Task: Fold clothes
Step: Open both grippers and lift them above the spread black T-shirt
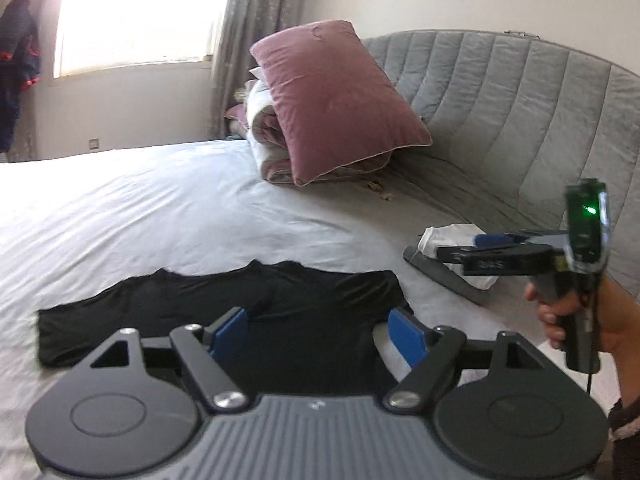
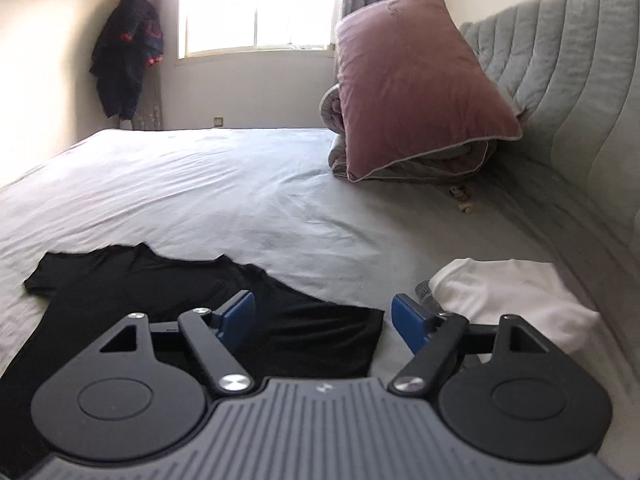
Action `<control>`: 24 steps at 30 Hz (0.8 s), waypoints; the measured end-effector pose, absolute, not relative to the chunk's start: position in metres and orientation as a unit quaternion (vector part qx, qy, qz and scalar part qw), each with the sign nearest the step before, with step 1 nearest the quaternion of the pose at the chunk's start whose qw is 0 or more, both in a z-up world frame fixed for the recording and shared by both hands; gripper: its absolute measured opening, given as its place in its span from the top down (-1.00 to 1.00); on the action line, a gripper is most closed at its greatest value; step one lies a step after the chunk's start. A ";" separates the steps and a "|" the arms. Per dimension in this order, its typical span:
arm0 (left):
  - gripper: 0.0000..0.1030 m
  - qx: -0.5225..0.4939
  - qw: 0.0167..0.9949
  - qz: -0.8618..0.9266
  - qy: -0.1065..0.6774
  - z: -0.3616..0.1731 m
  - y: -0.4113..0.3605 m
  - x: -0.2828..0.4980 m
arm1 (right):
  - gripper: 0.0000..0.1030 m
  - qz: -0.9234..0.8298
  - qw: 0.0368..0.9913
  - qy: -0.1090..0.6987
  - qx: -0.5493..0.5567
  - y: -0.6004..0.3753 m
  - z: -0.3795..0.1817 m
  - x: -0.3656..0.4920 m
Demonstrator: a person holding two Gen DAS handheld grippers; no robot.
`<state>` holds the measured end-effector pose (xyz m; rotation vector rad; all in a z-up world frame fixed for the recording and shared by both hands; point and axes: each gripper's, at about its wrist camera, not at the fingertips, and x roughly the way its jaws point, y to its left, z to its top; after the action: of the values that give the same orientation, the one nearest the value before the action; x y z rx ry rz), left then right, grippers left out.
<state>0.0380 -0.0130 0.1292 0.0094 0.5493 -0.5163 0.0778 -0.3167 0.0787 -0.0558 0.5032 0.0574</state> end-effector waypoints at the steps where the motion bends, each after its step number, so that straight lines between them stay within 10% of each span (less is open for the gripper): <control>1: -0.57 0.002 0.929 -0.249 0.273 0.131 -0.006 0.031 | -0.54 0.029 0.968 0.248 -0.032 -0.314 0.082 0.068; 24: -0.58 -0.131 0.908 -0.145 0.371 0.028 0.174 -0.076 | -0.68 0.088 0.950 0.299 -0.036 -0.257 0.024 -0.097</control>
<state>-0.0760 0.1736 0.0279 -0.2706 0.7649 -0.3001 -0.0971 -0.2573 0.0237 -0.0729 0.6081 0.1783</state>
